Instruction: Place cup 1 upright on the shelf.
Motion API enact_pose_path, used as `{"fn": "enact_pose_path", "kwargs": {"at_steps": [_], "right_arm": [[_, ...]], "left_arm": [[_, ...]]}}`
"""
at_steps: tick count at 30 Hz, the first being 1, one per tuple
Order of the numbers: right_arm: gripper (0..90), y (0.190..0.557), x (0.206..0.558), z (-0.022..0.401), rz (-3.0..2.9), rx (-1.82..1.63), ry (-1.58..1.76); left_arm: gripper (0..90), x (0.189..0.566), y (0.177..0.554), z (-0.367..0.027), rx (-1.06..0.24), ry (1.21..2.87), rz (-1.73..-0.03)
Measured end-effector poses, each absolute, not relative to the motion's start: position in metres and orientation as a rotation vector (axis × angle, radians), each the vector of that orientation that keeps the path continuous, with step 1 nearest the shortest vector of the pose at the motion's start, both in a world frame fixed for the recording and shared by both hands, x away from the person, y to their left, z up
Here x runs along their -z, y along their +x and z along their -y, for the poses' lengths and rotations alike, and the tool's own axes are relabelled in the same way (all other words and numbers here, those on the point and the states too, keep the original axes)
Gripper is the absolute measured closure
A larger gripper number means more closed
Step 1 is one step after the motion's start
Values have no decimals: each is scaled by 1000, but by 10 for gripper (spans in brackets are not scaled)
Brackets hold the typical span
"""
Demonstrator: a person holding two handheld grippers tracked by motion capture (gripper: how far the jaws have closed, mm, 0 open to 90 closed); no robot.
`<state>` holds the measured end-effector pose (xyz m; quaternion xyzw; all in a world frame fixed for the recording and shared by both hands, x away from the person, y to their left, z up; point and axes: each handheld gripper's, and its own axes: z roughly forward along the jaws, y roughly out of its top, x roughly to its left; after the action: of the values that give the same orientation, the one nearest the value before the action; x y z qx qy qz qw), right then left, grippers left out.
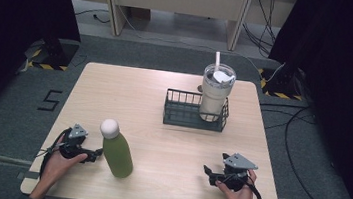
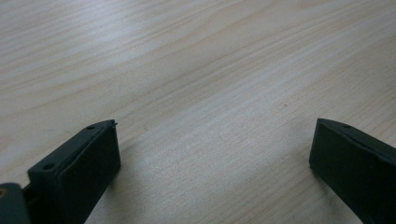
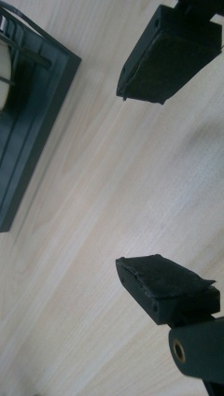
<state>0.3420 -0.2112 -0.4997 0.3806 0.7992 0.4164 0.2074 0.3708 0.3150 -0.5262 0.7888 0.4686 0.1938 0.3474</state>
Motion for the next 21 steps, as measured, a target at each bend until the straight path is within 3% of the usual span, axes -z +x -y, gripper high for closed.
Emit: {"fn": "enact_pose_path", "kwargs": {"at_steps": [21], "right_arm": [[149, 338, 517, 211, -2355, -982, 1107]], "left_arm": [[10, 526, 371, -315, -502, 2046, -1215]]}}
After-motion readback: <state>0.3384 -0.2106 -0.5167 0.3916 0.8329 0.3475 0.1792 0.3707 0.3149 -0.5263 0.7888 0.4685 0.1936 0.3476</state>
